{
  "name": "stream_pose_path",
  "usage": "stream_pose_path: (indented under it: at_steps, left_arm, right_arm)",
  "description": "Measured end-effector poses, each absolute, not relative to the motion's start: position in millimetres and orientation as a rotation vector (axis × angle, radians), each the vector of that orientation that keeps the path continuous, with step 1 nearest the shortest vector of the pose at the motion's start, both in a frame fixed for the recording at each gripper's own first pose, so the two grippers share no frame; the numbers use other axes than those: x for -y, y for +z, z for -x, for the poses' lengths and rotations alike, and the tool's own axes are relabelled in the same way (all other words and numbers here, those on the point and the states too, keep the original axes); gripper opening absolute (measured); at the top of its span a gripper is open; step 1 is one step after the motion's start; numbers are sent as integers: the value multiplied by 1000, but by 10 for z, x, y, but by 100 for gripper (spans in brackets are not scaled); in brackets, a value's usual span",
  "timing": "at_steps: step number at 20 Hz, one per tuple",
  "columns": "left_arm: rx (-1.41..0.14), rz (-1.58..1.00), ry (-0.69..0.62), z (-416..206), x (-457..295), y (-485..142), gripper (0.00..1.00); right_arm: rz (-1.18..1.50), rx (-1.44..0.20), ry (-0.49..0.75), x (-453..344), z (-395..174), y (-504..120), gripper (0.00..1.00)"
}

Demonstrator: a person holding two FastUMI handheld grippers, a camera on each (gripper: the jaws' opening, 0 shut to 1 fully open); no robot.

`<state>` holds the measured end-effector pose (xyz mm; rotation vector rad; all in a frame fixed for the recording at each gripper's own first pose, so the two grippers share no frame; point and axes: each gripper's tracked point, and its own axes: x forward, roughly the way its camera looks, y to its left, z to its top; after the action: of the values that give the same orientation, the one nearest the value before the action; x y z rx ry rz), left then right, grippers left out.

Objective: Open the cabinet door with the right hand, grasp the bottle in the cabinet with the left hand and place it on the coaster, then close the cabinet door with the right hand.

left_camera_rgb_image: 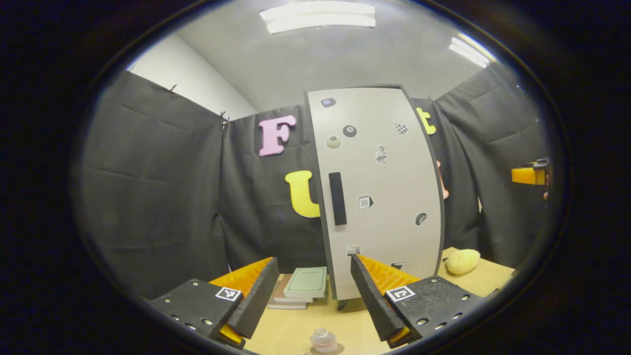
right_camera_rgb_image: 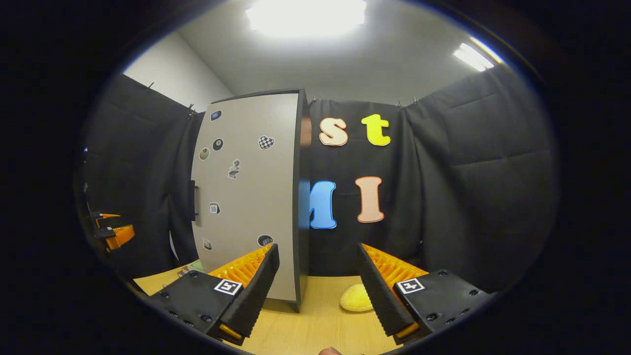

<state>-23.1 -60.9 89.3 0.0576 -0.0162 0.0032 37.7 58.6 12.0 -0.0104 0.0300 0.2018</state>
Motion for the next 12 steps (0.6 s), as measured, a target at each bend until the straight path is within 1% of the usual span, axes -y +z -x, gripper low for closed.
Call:
stream_pose_path:
  at_steps: [2, 4, 7, 9, 10, 11, 12]
  left_arm:
    - [25, -49, -4, 271, 533, 948, 88]
    - [21, -50, -6, 300, 435, 984, 90]
    - [22, -37, -16, 262, 304, 1043, 90]
    - [20, -36, -17, 254, 173, 1092, 88]
    - [24, -37, -12, 251, 98, 1123, 92]
    - [28, -35, -8, 265, 24, 1143, 90]
    - [34, -33, -3, 276, -38, 1165, 90]
  right_arm:
    - [23, -25, 190, -519, -306, 41, 98]
    - [37, -27, 164, -482, -227, -58, 98]
    - [36, -52, 157, -548, -111, -172, 98]
    - [29, -53, 147, -588, -66, -158, 98]
    - [24, -48, 145, -611, -43, -133, 98]
    - [22, -42, 143, -643, -19, -99, 98]
    - [20, -36, 142, -670, -7, -62, 98]
